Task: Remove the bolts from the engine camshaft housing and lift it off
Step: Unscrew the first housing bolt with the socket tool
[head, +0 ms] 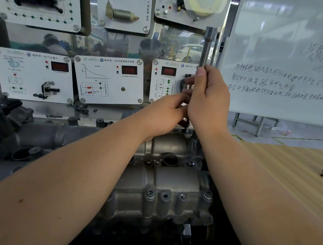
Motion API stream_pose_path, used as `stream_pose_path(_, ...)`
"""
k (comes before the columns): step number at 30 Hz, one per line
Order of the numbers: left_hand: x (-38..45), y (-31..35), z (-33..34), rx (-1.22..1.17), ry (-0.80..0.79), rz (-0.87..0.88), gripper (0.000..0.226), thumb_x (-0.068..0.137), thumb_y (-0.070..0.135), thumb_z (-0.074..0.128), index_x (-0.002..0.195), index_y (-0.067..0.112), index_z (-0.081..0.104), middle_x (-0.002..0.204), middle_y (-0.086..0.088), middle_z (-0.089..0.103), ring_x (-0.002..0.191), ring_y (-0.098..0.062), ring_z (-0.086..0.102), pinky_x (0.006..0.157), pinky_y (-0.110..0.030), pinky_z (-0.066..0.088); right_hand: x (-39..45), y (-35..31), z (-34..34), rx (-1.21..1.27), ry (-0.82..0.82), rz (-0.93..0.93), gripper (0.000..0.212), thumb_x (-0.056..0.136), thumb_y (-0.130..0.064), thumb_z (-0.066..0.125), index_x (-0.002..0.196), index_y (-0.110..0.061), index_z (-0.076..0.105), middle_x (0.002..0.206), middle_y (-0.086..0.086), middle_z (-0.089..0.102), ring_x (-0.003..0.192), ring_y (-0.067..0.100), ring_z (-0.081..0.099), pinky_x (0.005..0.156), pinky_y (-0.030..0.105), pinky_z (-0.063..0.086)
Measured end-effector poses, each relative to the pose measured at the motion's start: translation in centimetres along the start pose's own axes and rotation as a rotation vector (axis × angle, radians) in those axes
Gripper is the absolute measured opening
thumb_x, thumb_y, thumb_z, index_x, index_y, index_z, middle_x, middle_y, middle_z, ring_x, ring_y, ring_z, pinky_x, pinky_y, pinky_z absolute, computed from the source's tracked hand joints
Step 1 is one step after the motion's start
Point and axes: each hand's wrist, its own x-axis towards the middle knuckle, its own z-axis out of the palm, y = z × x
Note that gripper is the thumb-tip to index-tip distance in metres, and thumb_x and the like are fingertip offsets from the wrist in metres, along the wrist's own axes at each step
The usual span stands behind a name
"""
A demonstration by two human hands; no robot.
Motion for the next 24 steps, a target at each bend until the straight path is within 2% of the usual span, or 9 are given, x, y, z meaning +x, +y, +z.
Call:
stream_pose_path(2, -0.14, 0.12, -0.09, 0.011, 0.002, 0.005, 0.025, 0.105, 0.028, 0.047, 0.125, 0.034, 0.061, 0.1, 0.004, 0.077, 0.087, -0.007, 0.074, 0.06, -0.017, 0.044, -0.01, 0.01, 0.01, 0.008, -0.013, 0.013, 0.015, 0.105, -0.032, 0.04, 0.101, -0.028, 0.054, 0.086, -0.009, 0.069, 0.083, 0.016, 0.068, 0.081, 0.043, 0.055)
stream_pose_path(5, 0.05, 0.04, -0.09, 0.049, 0.008, 0.027, 0.025, 0.102, 0.024, 0.049, 0.123, 0.032, 0.059, 0.099, -0.002, 0.076, 0.091, -0.021, 0.073, 0.065, -0.027, 0.046, -0.01, 0.18, 0.02, 0.043, -0.025, 0.026, 0.013, 0.102, -0.038, 0.048, 0.109, -0.029, 0.053, 0.083, -0.01, 0.071, 0.081, 0.008, 0.069, 0.078, 0.034, 0.056)
stream_pose_path(8, 0.29, -0.1, -0.01, 0.053, 0.006, 0.038, 0.026, 0.099, 0.019, 0.051, 0.122, 0.028, 0.059, 0.099, -0.006, 0.074, 0.094, -0.03, 0.071, 0.068, -0.032, 0.05, -0.06, 0.35, 0.03, 0.035, -0.021, 0.011, 0.006, 0.102, -0.037, 0.048, 0.106, -0.033, 0.049, 0.082, -0.01, 0.072, 0.08, 0.007, 0.07, 0.075, 0.034, 0.056)
stream_pose_path(11, 0.25, -0.15, 0.05, 0.031, -0.002, 0.026, 0.027, 0.1, 0.023, 0.051, 0.123, 0.029, 0.061, 0.103, -0.002, 0.076, 0.097, -0.022, 0.072, 0.08, -0.039, 0.055, -0.14, 0.11, 0.06, 0.006, -0.016, 0.004, 0.009, 0.102, -0.038, 0.042, 0.097, -0.038, 0.05, 0.085, -0.01, 0.072, 0.081, 0.008, 0.069, 0.077, 0.037, 0.056)
stream_pose_path(15, 0.19, -0.21, 0.01, 0.036, -0.006, 0.011, 0.028, 0.103, 0.029, 0.047, 0.126, 0.035, 0.061, 0.107, 0.005, 0.075, 0.1, -0.014, 0.071, 0.072, -0.031, 0.046, -0.09, -0.03, 0.09, -0.015, -0.014, 0.011, 0.019, 0.103, -0.037, 0.038, 0.095, -0.028, 0.053, 0.084, -0.009, 0.07, 0.078, 0.013, 0.068, 0.076, 0.039, 0.055)
stream_pose_path(17, 0.23, -0.21, -0.04, 0.049, 0.001, 0.026, 0.025, 0.102, 0.026, 0.049, 0.123, 0.029, 0.062, 0.103, 0.0, 0.076, 0.097, -0.019, 0.072, 0.076, -0.04, 0.053, -0.1, 0.0, 0.13, -0.004, -0.017, 0.018, 0.019, 0.104, -0.036, 0.039, 0.091, -0.032, 0.052, 0.081, -0.009, 0.069, 0.078, 0.013, 0.068, 0.077, 0.04, 0.055)
stream_pose_path(20, 0.32, -0.18, 0.05, 0.041, 0.006, 0.049, 0.025, 0.1, 0.016, 0.052, 0.122, 0.023, 0.062, 0.105, -0.011, 0.074, 0.1, -0.034, 0.07, 0.094, -0.057, 0.054, -0.1, 0.15, 0.06, 0.031, -0.021, 0.028, 0.015, 0.102, -0.038, 0.047, 0.108, -0.027, 0.054, 0.083, -0.008, 0.071, 0.082, 0.009, 0.069, 0.076, 0.032, 0.055)
stream_pose_path(23, 0.23, -0.05, 0.06, 0.034, 0.002, 0.044, 0.028, 0.1, 0.014, 0.052, 0.126, 0.023, 0.061, 0.107, -0.012, 0.073, 0.102, -0.037, 0.068, 0.096, -0.059, 0.052, -0.08, 0.19, -0.06, 0.035, -0.016, 0.007, 0.003, 0.102, -0.035, 0.048, 0.101, -0.034, 0.051, 0.084, -0.01, 0.071, 0.08, 0.007, 0.069, 0.075, 0.031, 0.054)
stream_pose_path(24, 0.2, -0.04, 0.05, 0.038, -0.001, 0.037, 0.027, 0.101, 0.016, 0.052, 0.125, 0.024, 0.061, 0.107, -0.011, 0.073, 0.101, -0.036, 0.069, 0.094, -0.057, 0.054, -0.11, 0.07, -0.06, 0.021, -0.013, 0.001, 0.007, 0.103, -0.034, 0.047, 0.096, -0.036, 0.049, 0.084, -0.011, 0.071, 0.08, 0.007, 0.069, 0.075, 0.031, 0.054)
